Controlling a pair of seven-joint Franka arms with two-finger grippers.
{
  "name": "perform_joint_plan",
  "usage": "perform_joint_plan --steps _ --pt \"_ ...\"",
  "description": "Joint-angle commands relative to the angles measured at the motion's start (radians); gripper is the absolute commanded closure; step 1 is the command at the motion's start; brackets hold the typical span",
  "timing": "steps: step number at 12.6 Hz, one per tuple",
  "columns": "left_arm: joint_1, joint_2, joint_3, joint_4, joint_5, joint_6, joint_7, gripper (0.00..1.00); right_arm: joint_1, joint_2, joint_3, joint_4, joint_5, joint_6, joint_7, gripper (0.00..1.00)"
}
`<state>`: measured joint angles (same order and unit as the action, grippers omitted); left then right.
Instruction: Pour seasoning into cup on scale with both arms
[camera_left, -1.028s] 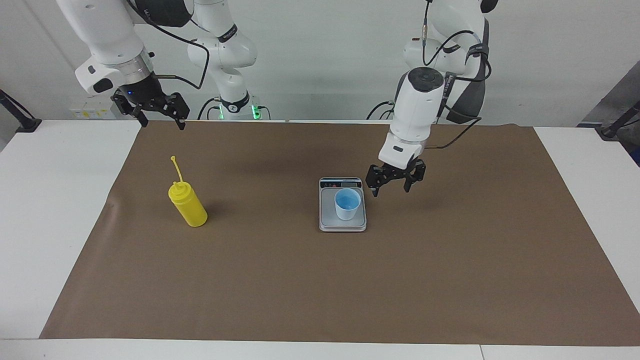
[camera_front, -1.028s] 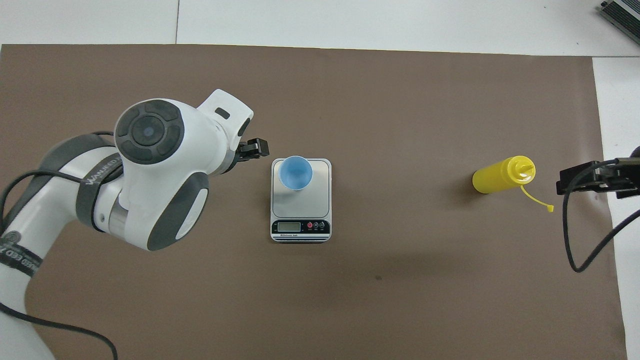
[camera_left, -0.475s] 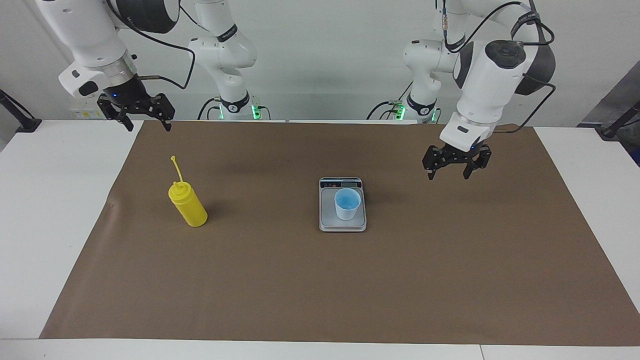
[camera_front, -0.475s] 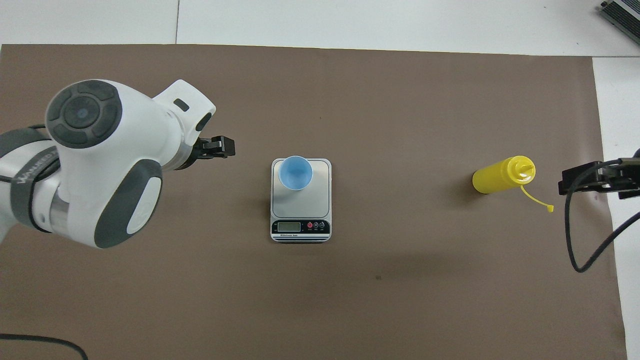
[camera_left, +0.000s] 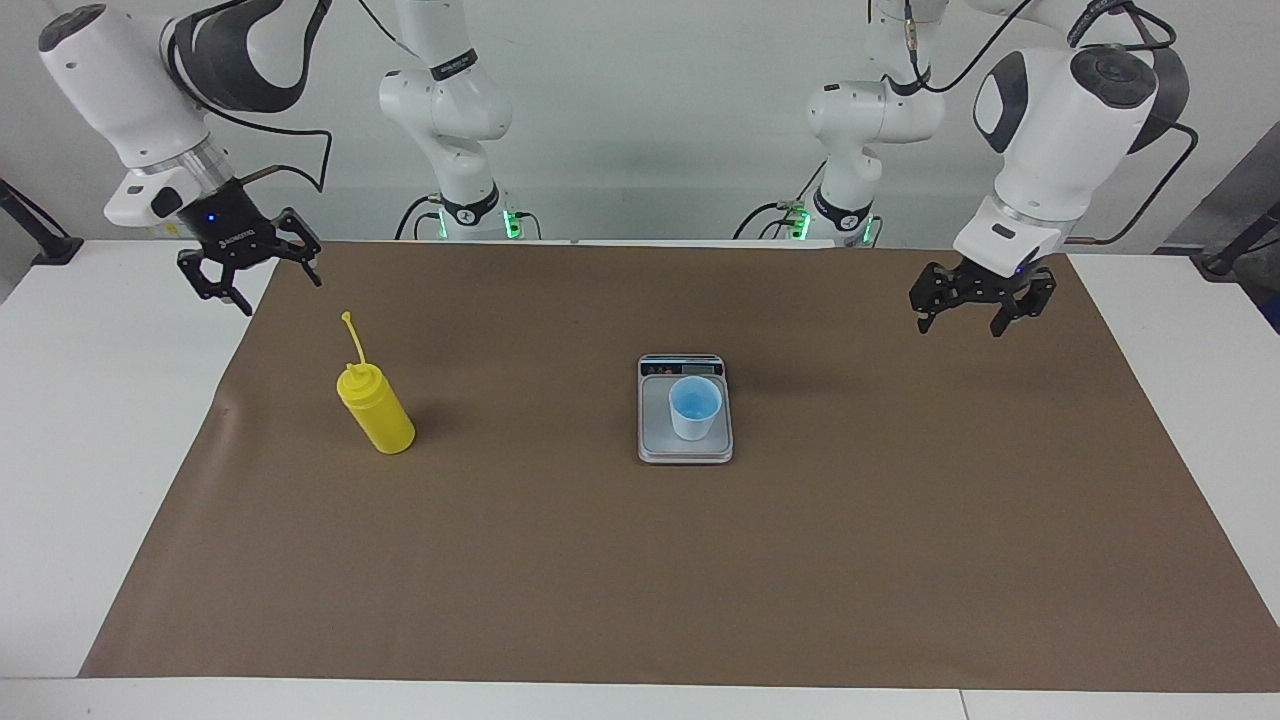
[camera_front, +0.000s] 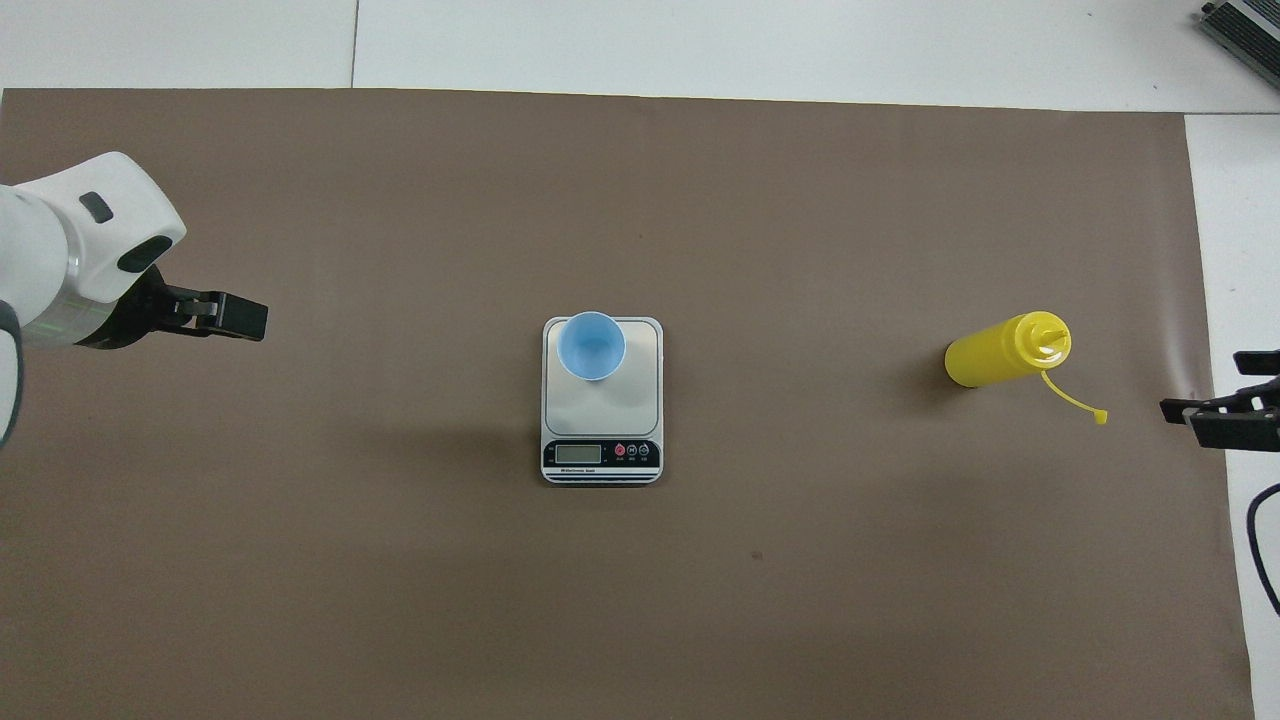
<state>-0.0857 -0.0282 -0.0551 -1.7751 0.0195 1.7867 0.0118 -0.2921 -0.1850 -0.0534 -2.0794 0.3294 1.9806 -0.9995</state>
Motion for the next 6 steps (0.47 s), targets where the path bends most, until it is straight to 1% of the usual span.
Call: perform_joint_plan --steps 1,3,4,5,6 --pt "0.011 -0.009 0.004 0.060 -0.021 -0.084 0.042 0.00 -0.041 -0.024 0.007 -0.108 0.159 0.099 -0.265 0.00" --pt "0.030 -0.006 0.006 0.115 -0.026 -0.153 0.069 0.00 -0.080 0.037 0.007 -0.125 0.294 0.110 -0.490 0.00" --pt "0.037 -0.007 0.007 0.117 -0.053 -0.156 0.077 0.00 -0.109 0.085 0.007 -0.125 0.366 0.106 -0.611 0.00" --pt "0.043 -0.010 0.006 0.108 -0.062 -0.145 0.095 0.00 -0.126 0.116 0.007 -0.128 0.434 0.109 -0.717 0.00" --pt "0.046 -0.019 0.006 0.099 -0.064 -0.139 0.117 0.00 -0.128 0.127 0.007 -0.133 0.480 0.104 -0.781 0.00"
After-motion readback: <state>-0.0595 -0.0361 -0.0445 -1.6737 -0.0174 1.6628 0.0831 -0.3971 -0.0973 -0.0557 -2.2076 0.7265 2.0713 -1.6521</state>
